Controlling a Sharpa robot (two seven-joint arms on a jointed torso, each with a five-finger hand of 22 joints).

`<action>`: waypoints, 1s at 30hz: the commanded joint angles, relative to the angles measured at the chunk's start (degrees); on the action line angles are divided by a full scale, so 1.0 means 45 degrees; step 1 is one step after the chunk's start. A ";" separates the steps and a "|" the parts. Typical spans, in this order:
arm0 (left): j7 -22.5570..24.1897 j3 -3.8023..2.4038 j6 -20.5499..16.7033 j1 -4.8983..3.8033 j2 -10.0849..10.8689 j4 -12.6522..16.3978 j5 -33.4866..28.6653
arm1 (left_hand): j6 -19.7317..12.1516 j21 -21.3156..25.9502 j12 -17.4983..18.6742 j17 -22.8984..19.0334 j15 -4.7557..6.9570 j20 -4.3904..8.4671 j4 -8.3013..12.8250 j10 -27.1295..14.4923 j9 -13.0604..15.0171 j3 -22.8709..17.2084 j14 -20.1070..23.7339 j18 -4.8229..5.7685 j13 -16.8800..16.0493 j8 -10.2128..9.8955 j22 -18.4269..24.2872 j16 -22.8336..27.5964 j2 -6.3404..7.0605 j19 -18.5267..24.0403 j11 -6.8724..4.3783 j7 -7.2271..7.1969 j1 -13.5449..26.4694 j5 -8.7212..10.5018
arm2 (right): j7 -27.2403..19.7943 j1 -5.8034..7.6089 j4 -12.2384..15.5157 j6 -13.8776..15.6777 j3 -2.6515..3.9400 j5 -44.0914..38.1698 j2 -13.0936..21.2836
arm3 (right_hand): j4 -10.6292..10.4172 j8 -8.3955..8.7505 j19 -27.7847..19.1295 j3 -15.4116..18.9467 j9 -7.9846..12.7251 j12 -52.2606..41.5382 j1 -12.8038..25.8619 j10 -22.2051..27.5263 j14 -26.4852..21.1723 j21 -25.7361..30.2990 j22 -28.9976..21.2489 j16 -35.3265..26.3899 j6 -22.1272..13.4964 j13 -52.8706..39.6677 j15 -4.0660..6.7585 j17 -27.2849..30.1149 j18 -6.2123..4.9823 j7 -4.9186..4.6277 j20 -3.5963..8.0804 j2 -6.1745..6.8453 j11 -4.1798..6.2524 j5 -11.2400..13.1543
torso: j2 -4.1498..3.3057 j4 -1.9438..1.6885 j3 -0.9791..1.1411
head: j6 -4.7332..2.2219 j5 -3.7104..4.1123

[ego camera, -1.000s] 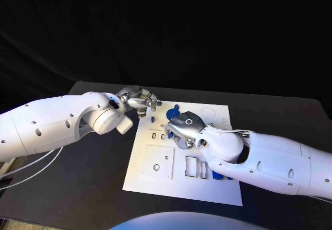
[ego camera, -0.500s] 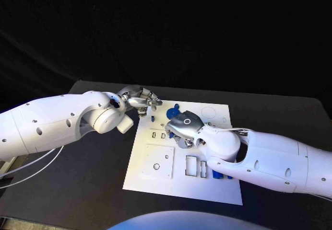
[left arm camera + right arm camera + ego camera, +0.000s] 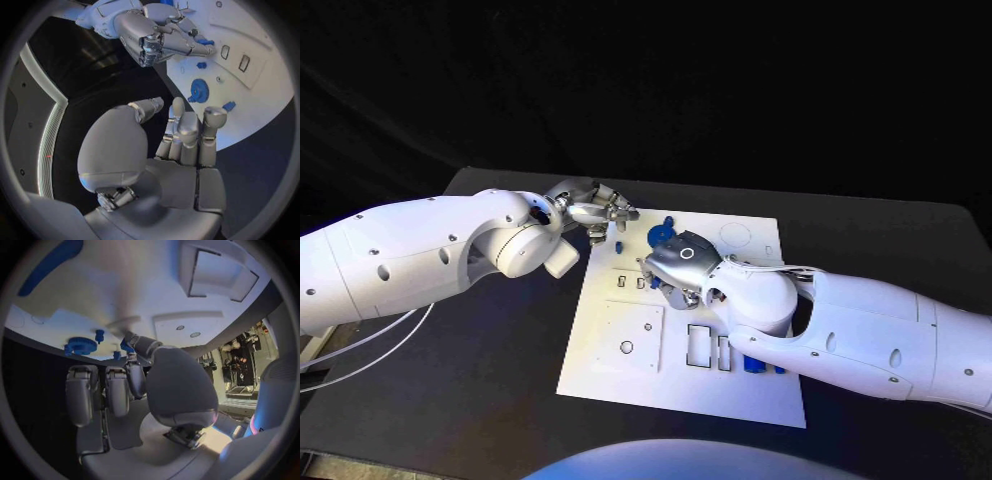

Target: Assemble the parts on the task board

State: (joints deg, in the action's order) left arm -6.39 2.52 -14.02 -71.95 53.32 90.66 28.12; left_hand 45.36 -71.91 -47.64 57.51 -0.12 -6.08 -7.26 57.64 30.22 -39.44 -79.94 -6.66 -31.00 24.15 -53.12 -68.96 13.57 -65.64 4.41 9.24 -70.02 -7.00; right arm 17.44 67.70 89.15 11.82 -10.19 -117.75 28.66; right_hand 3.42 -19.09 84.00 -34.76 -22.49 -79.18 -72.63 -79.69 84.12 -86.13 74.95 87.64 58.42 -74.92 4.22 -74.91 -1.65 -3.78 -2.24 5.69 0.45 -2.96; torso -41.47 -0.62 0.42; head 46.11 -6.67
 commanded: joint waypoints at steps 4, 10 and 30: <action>-0.0062 -0.0009 0.0047 -0.0005 -0.0031 0.0014 -0.0073 | -0.0048 -0.0027 0.0041 0.0013 -0.0014 0.0030 -0.0019 -0.0099 -0.0011 0.0067 0.0016 -0.0185 0.0012 -0.0057 -0.0012 -0.0072 -0.0003 -0.0072 -0.0012 0.0031 -0.0139 0.0020 | -0.0465 -0.0009 -0.0019 -0.0135 -0.0006 0.0294 -0.0027 | 0.0092 -0.0446 0.0746 0.0057 -0.1164 0.0069 -0.0001 0.0108 0.1029 0.0101 0.2862 -0.0003 -0.0069 -0.0053 0.0064 -0.2048 0.0117 -0.0052 0.0059 0.0126 -0.0043 0.0038 | 0.0000 0.0006 -0.0003 | 0.0015 -0.0001; -0.0121 -0.0009 0.0065 -0.0005 -0.0026 0.0002 -0.0073 | -0.0048 -0.0027 0.0041 0.0013 -0.0014 0.0030 -0.0019 -0.0099 -0.0011 0.0067 0.0016 -0.0185 0.0012 -0.0057 -0.0012 -0.0072 -0.0003 -0.0072 -0.0012 0.0031 -0.0139 0.0020 | -0.0593 -0.0009 -0.0044 0.0022 -0.0008 0.0468 -0.0012 | 0.0110 -0.0404 0.0738 0.0090 -0.1149 0.0085 0.0008 0.0138 0.1026 0.0114 0.2857 -0.0011 -0.0131 -0.0039 0.0057 -0.2032 0.0114 -0.0059 0.0058 0.0171 -0.0047 0.0039 | -0.0007 0.0006 0.0008 | 0.0030 -0.0016; -0.0290 -0.0009 0.0145 -0.0007 -0.0027 -0.0020 -0.0073 | -0.0068 -0.0031 0.0037 0.0045 -0.0022 0.0025 -0.0026 -0.0114 -0.0042 0.0084 -0.0004 -0.0184 0.0029 -0.0076 -0.0019 -0.0103 -0.0014 -0.0089 -0.0001 0.0044 -0.0141 0.0022 | -0.0750 -0.0009 -0.0192 0.0324 -0.0012 0.0678 -0.0039 | 0.0238 0.0209 0.0629 0.0039 -0.0851 0.0317 -0.0005 0.0459 0.0998 0.0313 0.2777 -0.0076 -0.0734 0.0205 -0.0003 -0.1913 0.0069 -0.0187 0.0017 0.0428 -0.0141 0.0037 | -0.0002 0.0002 0.0003 | 0.0055 -0.0013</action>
State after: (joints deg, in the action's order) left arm -7.52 2.52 -13.95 -71.96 53.30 90.51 28.12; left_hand 45.28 -71.91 -47.64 57.68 -0.12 -6.06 -7.26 57.64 30.07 -39.45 -79.94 -6.66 -30.92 24.15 -53.11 -69.22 13.57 -65.62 4.41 9.31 -70.02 -7.00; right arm 14.65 67.70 88.29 12.86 -10.21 -114.66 28.56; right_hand 4.21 -18.37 84.00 -34.63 -26.40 -78.10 -72.64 -78.08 84.12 -84.93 74.93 87.63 55.41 -74.07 4.21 -74.91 -1.67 -4.56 -2.25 7.20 -0.20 -2.97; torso -41.48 -0.59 0.44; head 46.36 -6.72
